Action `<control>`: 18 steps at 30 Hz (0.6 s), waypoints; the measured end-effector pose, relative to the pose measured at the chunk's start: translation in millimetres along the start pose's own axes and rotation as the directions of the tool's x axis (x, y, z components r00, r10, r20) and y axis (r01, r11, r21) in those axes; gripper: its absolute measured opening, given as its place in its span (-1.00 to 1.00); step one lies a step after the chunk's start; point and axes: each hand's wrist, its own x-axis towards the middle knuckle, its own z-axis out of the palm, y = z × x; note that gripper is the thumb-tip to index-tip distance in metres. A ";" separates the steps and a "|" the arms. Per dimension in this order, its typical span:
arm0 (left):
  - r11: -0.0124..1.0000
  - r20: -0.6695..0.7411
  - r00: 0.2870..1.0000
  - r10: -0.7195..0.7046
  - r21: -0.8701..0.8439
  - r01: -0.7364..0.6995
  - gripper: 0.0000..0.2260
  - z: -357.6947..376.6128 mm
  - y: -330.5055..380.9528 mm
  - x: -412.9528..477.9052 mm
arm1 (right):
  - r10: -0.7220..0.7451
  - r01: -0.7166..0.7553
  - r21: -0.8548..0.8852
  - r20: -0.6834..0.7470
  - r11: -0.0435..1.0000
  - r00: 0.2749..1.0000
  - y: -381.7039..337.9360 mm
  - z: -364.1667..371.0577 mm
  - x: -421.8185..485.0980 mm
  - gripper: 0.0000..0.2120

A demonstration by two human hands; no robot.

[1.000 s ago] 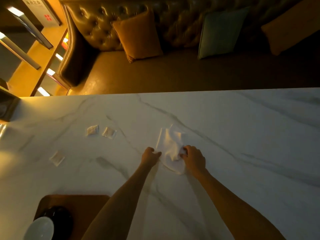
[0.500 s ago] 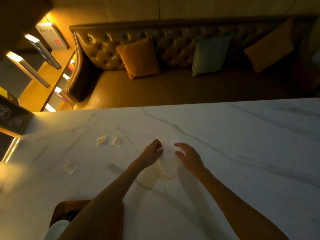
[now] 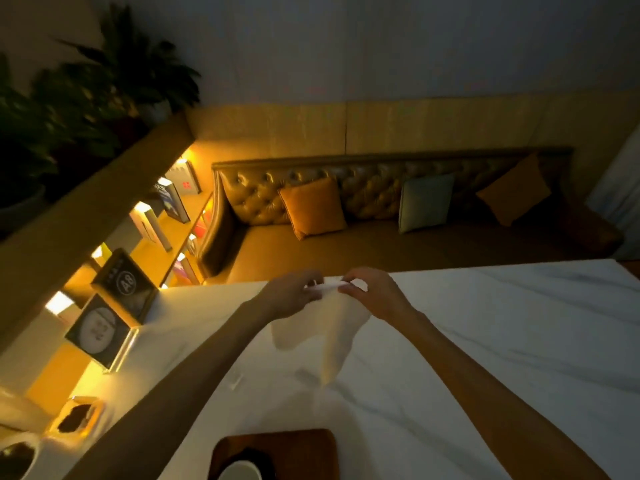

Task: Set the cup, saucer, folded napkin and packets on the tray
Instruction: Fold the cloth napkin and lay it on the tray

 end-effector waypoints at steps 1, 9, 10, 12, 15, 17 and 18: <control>1.000 0.022 1.000 -0.019 -0.012 0.019 -0.80 -17.5 -5.6 -7.0 | 0.000 -0.001 0.028 0.025 1.000 1.000 -13.2 -11.1 3.4 -0.83; 0.867 -0.241 0.969 -0.046 -0.492 -0.081 -0.75 -143.6 -7.3 -49.7 | -0.118 0.126 -0.179 0.055 0.976 0.991 -67.9 -126.5 29.7 -0.89; 0.836 -0.268 0.962 -0.049 -0.538 -0.107 -0.74 -155.6 -1.9 -52.5 | -0.115 0.123 -0.191 0.053 0.974 0.992 -71.1 -139.3 33.1 -0.89; 0.795 -0.318 0.946 -0.064 -0.589 -0.144 -0.72 -175.1 11.7 -54.6 | -0.109 0.112 -0.180 0.028 0.977 0.994 -77.2 -161.3 38.8 -0.88; 0.774 -0.420 0.901 -0.107 -0.604 -0.190 -0.74 -194.6 33.5 -49.8 | -0.135 0.138 -0.122 0.036 0.983 0.990 -92.3 -186.9 44.4 -0.84; 0.777 -0.499 0.853 -0.154 -0.595 -0.207 -0.81 -202.6 45.6 -43.9 | -0.177 0.177 -0.097 0.010 0.980 0.984 -103.9 -200.2 46.0 -0.82; 0.783 -0.538 0.824 -0.178 -0.585 -0.213 -0.83 -205.0 50.9 -41.6 | -0.198 0.195 -0.100 -0.013 0.976 0.980 -109.0 -205.5 46.5 -0.79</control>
